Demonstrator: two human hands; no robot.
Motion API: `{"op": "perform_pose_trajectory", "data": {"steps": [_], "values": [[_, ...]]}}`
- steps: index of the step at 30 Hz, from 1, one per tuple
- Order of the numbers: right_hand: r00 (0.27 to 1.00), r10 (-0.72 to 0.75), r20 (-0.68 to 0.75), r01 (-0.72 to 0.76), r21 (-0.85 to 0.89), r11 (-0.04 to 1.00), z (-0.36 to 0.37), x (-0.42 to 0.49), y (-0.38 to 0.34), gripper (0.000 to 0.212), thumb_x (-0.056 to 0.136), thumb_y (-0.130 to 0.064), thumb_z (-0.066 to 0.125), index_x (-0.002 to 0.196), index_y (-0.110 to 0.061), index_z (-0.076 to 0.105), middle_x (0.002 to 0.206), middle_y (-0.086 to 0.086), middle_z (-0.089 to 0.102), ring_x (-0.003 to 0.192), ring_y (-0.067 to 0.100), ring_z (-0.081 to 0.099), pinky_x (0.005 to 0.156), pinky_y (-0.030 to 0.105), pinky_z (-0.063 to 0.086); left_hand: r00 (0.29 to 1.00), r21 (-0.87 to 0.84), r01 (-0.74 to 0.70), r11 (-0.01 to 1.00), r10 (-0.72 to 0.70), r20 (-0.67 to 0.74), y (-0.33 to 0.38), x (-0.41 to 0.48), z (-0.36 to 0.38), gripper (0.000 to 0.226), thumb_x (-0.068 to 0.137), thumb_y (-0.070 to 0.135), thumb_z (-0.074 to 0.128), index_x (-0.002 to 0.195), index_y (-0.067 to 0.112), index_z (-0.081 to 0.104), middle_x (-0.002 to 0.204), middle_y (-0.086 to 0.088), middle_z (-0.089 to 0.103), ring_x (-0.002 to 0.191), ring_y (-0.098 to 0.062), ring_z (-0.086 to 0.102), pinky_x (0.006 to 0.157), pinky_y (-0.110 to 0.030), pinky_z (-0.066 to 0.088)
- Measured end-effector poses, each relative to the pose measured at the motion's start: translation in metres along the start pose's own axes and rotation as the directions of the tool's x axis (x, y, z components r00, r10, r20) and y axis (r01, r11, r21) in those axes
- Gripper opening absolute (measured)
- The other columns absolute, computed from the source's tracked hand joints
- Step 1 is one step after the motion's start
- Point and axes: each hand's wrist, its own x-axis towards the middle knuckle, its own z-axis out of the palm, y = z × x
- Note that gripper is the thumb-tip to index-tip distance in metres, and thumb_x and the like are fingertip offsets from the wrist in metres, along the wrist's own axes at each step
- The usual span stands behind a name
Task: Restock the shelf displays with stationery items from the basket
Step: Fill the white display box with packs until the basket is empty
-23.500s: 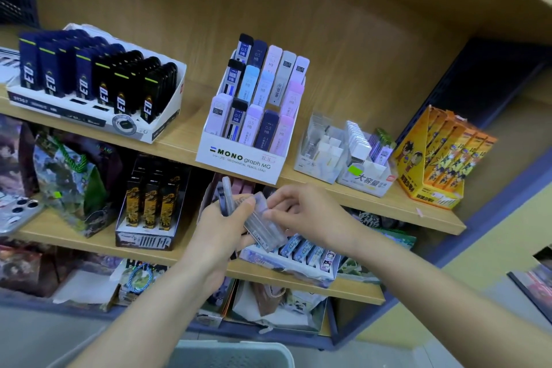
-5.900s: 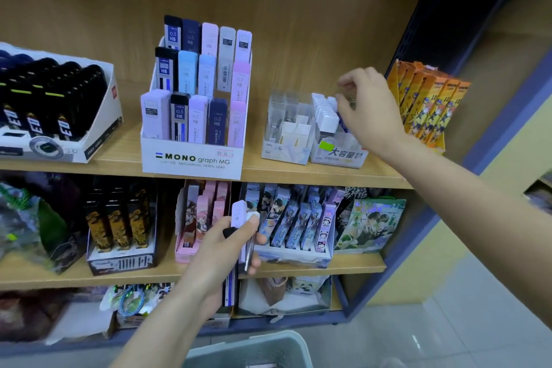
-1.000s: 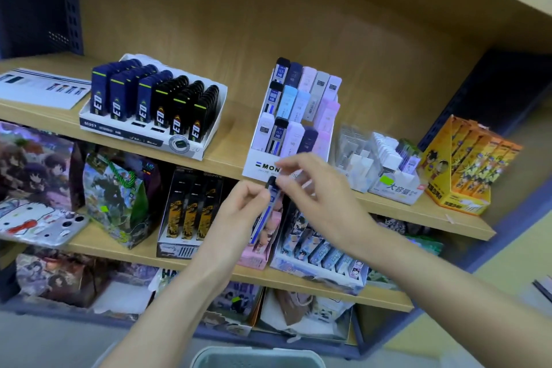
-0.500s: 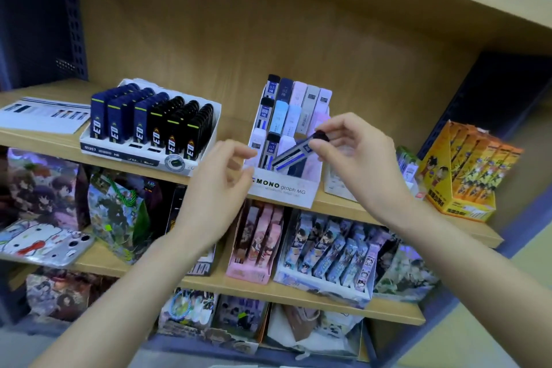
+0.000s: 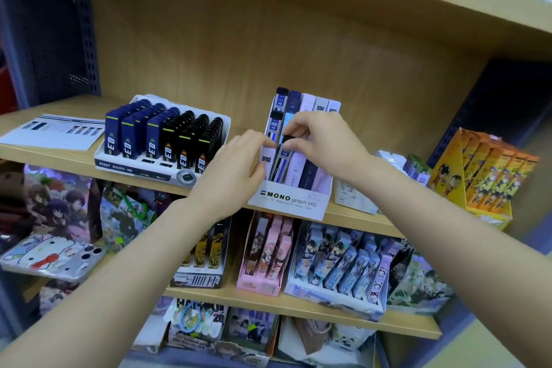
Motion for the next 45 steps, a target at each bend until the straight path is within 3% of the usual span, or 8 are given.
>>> {"op": "perform_pose_trajectory", "data": {"steps": [13,22,28,34,37,40,42,45], "values": [[0.997,0.034,0.067,-0.035,0.007,0.999,0.015,-0.002,-0.001,0.010,0.082,-0.018,0.072,0.088,-0.018,0.064,0.085,-0.004,0.065,0.083,0.012,0.061,0.079,0.036,0.052,0.998,0.124,-0.059,0.991,0.057,0.021,0.005,0.000,-0.007,0.034,0.095,0.014,0.047,0.128,0.017,0.048,0.111,0.009,0.049,0.107,-0.015,0.045,0.094,-0.035,0.038],[0.981,-0.135,-0.141,0.096,-0.253,0.963,0.031,-0.028,0.001,0.029,0.092,-0.026,0.059,0.118,-0.013,0.057,0.114,0.002,0.059,0.110,0.020,0.048,0.079,0.024,0.032,0.981,0.362,-0.151,0.920,0.183,-0.057,0.004,-0.009,-0.002,0.039,0.089,0.007,0.052,0.128,0.011,0.052,0.122,-0.003,0.053,0.109,-0.023,0.046,0.086,-0.032,0.033],[0.886,-0.316,-0.340,0.248,-0.228,0.941,0.055,-0.095,0.011,0.014,0.090,-0.016,0.054,0.099,-0.007,0.060,0.091,0.007,0.059,0.084,0.024,0.051,0.072,0.028,0.035,0.951,0.398,-0.173,0.901,0.257,-0.169,0.010,-0.070,0.015,0.024,0.080,0.010,0.048,0.103,0.008,0.055,0.098,-0.011,0.056,0.087,-0.025,0.043,0.072,-0.034,0.028],[0.935,-0.354,0.028,0.353,-0.176,0.919,0.135,-0.193,0.051,0.017,0.090,-0.019,0.047,0.091,-0.010,0.062,0.086,0.004,0.058,0.076,0.023,0.052,0.066,0.031,0.038,0.992,0.295,-0.120,0.948,0.125,0.002,-0.009,-0.164,0.078,0.015,0.081,0.016,0.047,0.094,0.010,0.053,0.090,-0.007,0.057,0.084,-0.023,0.046,0.071,-0.033,0.031],[0.923,-0.245,0.297,0.282,-0.086,0.956,0.190,-0.246,0.074,0.013,0.077,-0.019,0.071,0.087,-0.018,0.063,0.081,-0.002,0.058,0.075,0.015,0.056,0.065,0.024,0.038,0.988,0.282,0.013,0.959,-0.055,0.143,-0.032,-0.214,0.116,0.015,0.081,0.022,0.044,0.091,0.015,0.053,0.087,-0.003,0.056,0.082,-0.020,0.043,0.069,-0.030,0.028],[0.750,-0.059,0.659,0.055,0.027,0.998,0.242,-0.300,0.087,0.026,0.090,-0.016,0.058,0.116,-0.016,0.056,0.114,0.004,0.054,0.098,0.022,0.060,0.072,0.026,0.042,0.929,0.293,0.171,0.941,-0.253,0.270,-0.058,-0.262,0.154,0.017,0.081,0.026,0.042,0.093,0.018,0.049,0.088,-0.001,0.054,0.082,-0.020,0.046,0.069,-0.030,0.031],[0.614,0.040,0.788,-0.112,0.037,0.993,0.276,-0.334,0.095,0.036,0.101,-0.017,0.038,0.137,-0.013,0.040,0.141,0.006,0.038,0.120,0.026,0.049,0.077,0.027,0.041,0.858,0.302,0.304,0.904,-0.397,0.325,-0.074,-0.292,0.178,0.027,0.085,0.030,0.039,0.105,0.017,0.052,0.094,-0.003,0.057,0.085,-0.023,0.055,0.074,-0.031,0.040],[0.473,0.074,0.878,-0.273,0.066,0.960,0.321,-0.368,0.097,0.041,0.099,-0.019,0.042,0.140,-0.013,0.037,0.147,0.007,0.036,0.133,0.020,0.037,0.103,0.029,0.031,0.713,0.257,0.549,0.795,-0.606,0.352,-0.084,-0.326,0.204,0.043,0.099,0.023,0.038,0.140,0.010,0.039,0.125,-0.009,0.051,0.114,-0.030,0.052,0.096,-0.036,0.040]]}}
